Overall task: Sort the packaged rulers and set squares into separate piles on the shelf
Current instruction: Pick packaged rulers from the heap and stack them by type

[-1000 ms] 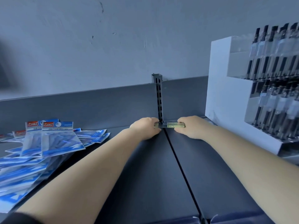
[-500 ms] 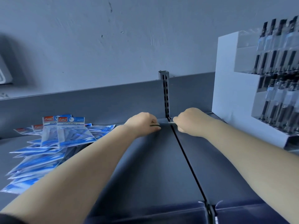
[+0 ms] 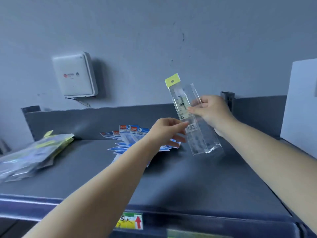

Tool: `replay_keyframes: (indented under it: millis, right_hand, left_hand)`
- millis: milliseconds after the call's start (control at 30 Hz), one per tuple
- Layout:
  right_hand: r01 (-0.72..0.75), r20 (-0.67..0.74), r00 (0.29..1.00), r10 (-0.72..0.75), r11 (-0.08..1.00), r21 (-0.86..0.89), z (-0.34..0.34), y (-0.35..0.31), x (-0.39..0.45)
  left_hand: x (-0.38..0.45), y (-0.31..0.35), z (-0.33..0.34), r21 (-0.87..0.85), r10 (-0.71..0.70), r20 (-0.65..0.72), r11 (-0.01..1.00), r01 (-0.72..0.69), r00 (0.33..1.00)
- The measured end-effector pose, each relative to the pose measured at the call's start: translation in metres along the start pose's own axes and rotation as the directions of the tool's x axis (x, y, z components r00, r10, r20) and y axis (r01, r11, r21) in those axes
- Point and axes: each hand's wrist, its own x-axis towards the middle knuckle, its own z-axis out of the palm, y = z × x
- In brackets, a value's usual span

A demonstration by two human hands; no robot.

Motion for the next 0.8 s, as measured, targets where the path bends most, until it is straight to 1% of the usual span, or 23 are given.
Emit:
replay_keyframes:
  millis: [100, 200, 300, 400, 467, 533, 600, 667, 800]
  right_hand:
    - [-0.045, 0.000, 0.999, 0.045, 0.990, 0.130, 0.054, -0.027, -0.006]
    - [-0.092, 0.042, 0.996, 0.085, 0.973, 0.213, 0.114, -0.049, -0.012]
    - [-0.189, 0.142, 0.979, 0.144, 0.904, 0.384, 0.171, -0.070, -0.018]
    - [-0.302, 0.214, 0.950, 0.226, 0.839, 0.453, 0.223, -0.092, -0.024]
    - [-0.390, 0.279, 0.916, 0.287, 0.800, 0.456, 0.257, -0.106, -0.031]
    - [-0.446, 0.327, 0.886, 0.329, 0.799, 0.403, 0.290, -0.120, -0.038]
    - [-0.461, 0.356, 0.870, 0.341, 0.817, 0.346, 0.321, -0.131, -0.045]
    - [-0.458, 0.357, 0.868, 0.345, 0.835, 0.306, 0.348, -0.140, -0.049]
    - [-0.470, 0.373, 0.860, 0.348, 0.824, 0.316, 0.392, -0.154, -0.048]
  left_hand:
    - [-0.028, -0.013, -0.038, -0.014, 0.042, -0.106, 0.999, -0.044, 0.993]
    - [-0.055, -0.026, -0.094, -0.050, 0.028, -0.205, 0.998, -0.038, 0.978]
    - [-0.085, -0.040, -0.155, -0.050, -0.006, -0.286, 0.999, -0.009, 0.958]
    - [-0.114, -0.053, -0.217, -0.046, -0.024, -0.388, 0.999, 0.006, 0.921]
    - [-0.132, -0.062, -0.258, -0.018, -0.030, -0.459, 1.000, 0.025, 0.888]
    - [-0.148, -0.070, -0.298, 0.054, -0.022, -0.520, 0.997, 0.059, 0.854]
    - [-0.160, -0.076, -0.337, 0.145, 0.005, -0.556, 0.985, 0.090, 0.831]
    - [-0.166, -0.081, -0.373, 0.218, 0.018, -0.565, 0.967, 0.128, 0.825]
    - [-0.159, -0.095, -0.425, 0.317, 0.028, -0.569, 0.930, 0.188, 0.822]
